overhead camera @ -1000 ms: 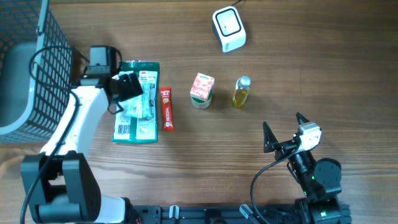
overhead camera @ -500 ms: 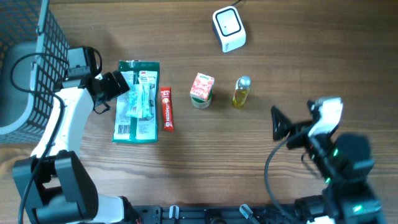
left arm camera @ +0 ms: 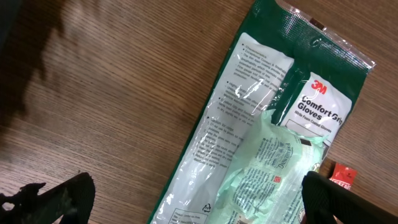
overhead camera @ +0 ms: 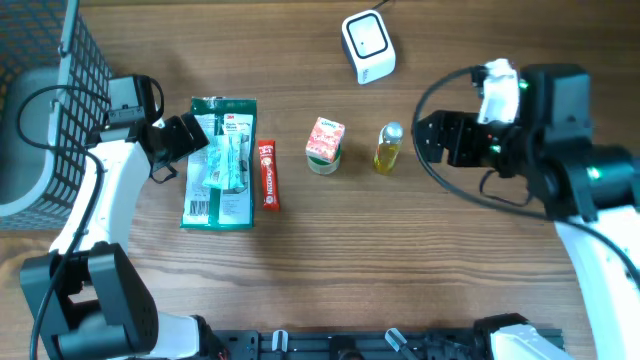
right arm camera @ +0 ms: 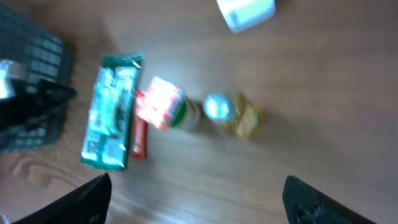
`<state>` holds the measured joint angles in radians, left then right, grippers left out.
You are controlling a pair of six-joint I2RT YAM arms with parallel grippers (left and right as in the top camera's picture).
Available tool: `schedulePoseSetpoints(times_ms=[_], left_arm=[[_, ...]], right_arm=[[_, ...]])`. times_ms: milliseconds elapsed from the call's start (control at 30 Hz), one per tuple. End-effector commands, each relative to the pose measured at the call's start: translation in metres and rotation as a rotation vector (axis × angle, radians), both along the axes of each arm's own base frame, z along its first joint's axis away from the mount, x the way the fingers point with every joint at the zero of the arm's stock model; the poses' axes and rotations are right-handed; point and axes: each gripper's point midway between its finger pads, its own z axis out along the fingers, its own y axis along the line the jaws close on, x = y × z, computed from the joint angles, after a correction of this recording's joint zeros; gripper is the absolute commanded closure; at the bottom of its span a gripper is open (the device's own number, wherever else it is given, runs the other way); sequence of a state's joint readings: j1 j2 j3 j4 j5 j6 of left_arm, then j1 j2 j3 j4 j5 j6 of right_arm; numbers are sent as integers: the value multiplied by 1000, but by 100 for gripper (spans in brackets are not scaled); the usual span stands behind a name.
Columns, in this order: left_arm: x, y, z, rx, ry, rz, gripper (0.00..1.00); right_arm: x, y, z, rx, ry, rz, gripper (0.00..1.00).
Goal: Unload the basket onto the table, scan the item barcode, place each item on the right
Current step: 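Move the right gripper forward and grasp the Vim bottle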
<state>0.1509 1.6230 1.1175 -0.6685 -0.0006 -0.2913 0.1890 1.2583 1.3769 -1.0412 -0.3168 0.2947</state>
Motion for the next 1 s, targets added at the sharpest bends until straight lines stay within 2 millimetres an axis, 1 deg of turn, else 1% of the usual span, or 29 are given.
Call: schedulePoseSetpoints(times_ms=[0, 133, 167, 267, 500, 600, 667, 767, 867, 933, 967], left_arm=[[4, 1, 11, -4, -34, 5, 0], [4, 1, 11, -4, -34, 5, 0], [4, 1, 11, -4, -34, 5, 0], [4, 1, 11, -4, -34, 5, 0], [4, 1, 11, -4, -34, 5, 0], [4, 1, 11, -4, -34, 5, 0], [4, 1, 11, -4, -34, 5, 0], [4, 1, 11, -4, -34, 5, 0], [4, 1, 11, -4, -34, 5, 0], [4, 1, 11, -4, -34, 5, 0], [4, 1, 11, -4, -34, 5, 0]], right_arm=[[5, 1, -22, -83, 86, -118, 8], [12, 16, -51, -190, 142, -166, 5], [15, 20, -61, -227, 156, -183, 5], [27, 29, -80, -278, 164, -175, 5], [54, 40, -109, -294, 164, -175, 5], [61, 41, -120, -309, 169, -180, 5], [63, 42, -126, -313, 178, -178, 6], [64, 43, -137, -327, 202, -176, 10], [61, 42, -145, -340, 230, -171, 23], [61, 42, -148, -343, 235, -170, 24], [60, 42, -149, -345, 238, -170, 26]])
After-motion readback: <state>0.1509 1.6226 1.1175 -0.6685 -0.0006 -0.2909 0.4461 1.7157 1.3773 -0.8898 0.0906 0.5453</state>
